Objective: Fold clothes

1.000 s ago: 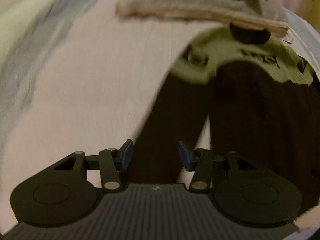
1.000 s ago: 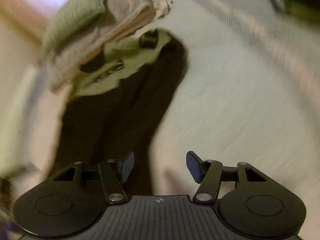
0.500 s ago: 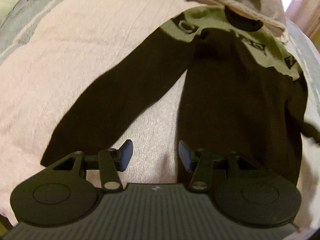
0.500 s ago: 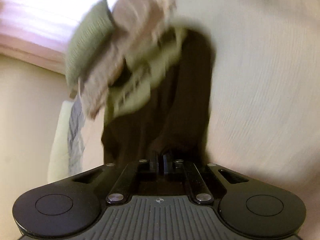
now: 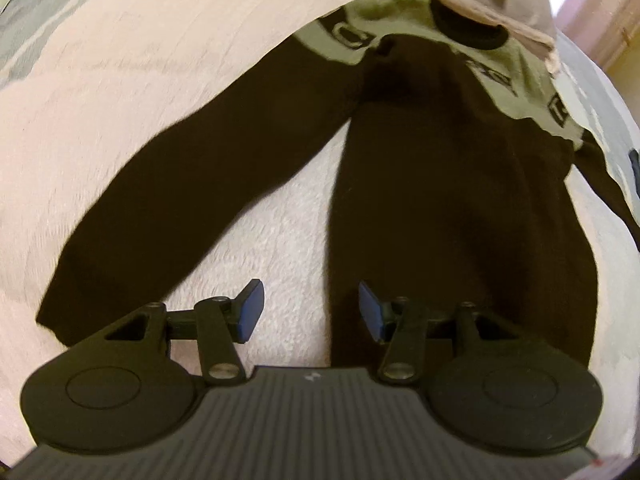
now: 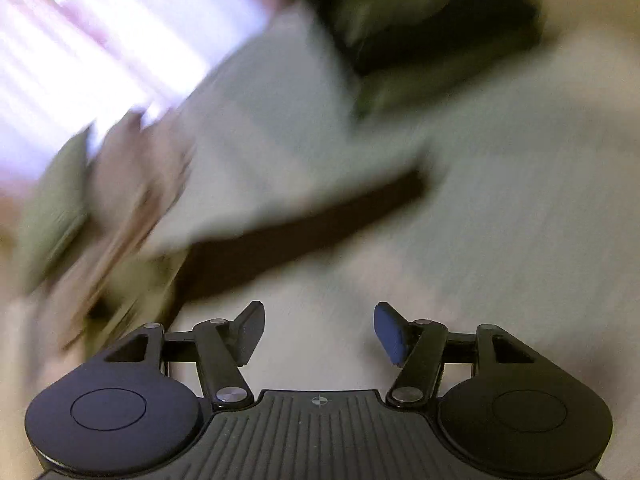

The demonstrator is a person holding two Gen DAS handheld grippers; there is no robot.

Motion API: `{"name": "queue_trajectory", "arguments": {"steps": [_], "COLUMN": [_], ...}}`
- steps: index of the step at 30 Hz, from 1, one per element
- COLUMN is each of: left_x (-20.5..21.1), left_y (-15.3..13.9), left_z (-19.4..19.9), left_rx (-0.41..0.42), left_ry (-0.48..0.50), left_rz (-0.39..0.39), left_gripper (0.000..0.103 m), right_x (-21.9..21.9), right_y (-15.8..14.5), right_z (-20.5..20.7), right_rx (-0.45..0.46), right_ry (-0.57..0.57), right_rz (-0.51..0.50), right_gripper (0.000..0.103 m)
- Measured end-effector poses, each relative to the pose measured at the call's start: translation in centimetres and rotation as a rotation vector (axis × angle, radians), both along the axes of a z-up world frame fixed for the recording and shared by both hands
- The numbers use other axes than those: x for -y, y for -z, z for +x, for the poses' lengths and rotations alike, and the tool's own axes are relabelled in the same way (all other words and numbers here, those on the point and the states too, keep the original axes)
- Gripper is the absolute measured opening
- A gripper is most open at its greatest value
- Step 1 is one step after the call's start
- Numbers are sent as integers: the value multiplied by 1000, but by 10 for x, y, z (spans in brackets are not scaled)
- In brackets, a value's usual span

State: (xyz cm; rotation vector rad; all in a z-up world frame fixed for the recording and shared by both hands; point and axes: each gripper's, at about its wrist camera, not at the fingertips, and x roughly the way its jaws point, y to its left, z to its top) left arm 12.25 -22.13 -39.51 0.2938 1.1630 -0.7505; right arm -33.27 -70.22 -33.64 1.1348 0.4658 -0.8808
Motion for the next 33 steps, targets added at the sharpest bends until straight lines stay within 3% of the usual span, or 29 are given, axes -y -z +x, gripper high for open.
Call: {"name": "queue_trajectory", "arguments": {"steps": [2,6,12,14,15,17,20,23,26,29,31,32,33], "left_x": [-5,-15,-21,-16,-15,-15,-37,-76,-88,-75,-72,-74,-80], "left_y": [5,14,35,37,36,30,-6,-41,-39,0,13,8,2], "left_z": [1,1,9,7,6,4,-3,-11,-29,-44,-50,-50,-47], "left_rx": [-28,-94,-159,-157,-179,-211,-139,-110,-101,-102,-91,-79,-72], "left_ry": [-20,-45,-123,-109,-85,-71,-33,-28,6,52,79,87,85], "left_rz": [-12,-62,-127,-142,-169,-207,-281,-332,-265,-113,-61,-74,-91], "left_gripper": [50,57,62,43,6,3,3,3,3,6,9,12,21], "right_x": [-39,-102,-132,-141,-141,-141,-140,-144,-157,-165,-170,-171,-172], "right_y": [36,80,106,105,104,93,54,24,27,59,72,71,66], "right_z": [33,95,131,135,135,125,87,49,30,44,52,54,55], "right_rx": [82,152,221,209,188,214,276,268,208,61,-58,-65,-68], "right_ry": [-127,-339,-366,-401,-419,-410,-390,-395,-386,-377,-328,-323,-333], "right_rz": [122,261,287,299,306,297,248,218,261,350,416,417,404], "right_gripper": [58,58,56,9,4,4,3,1,1,2,12,18,32]}}
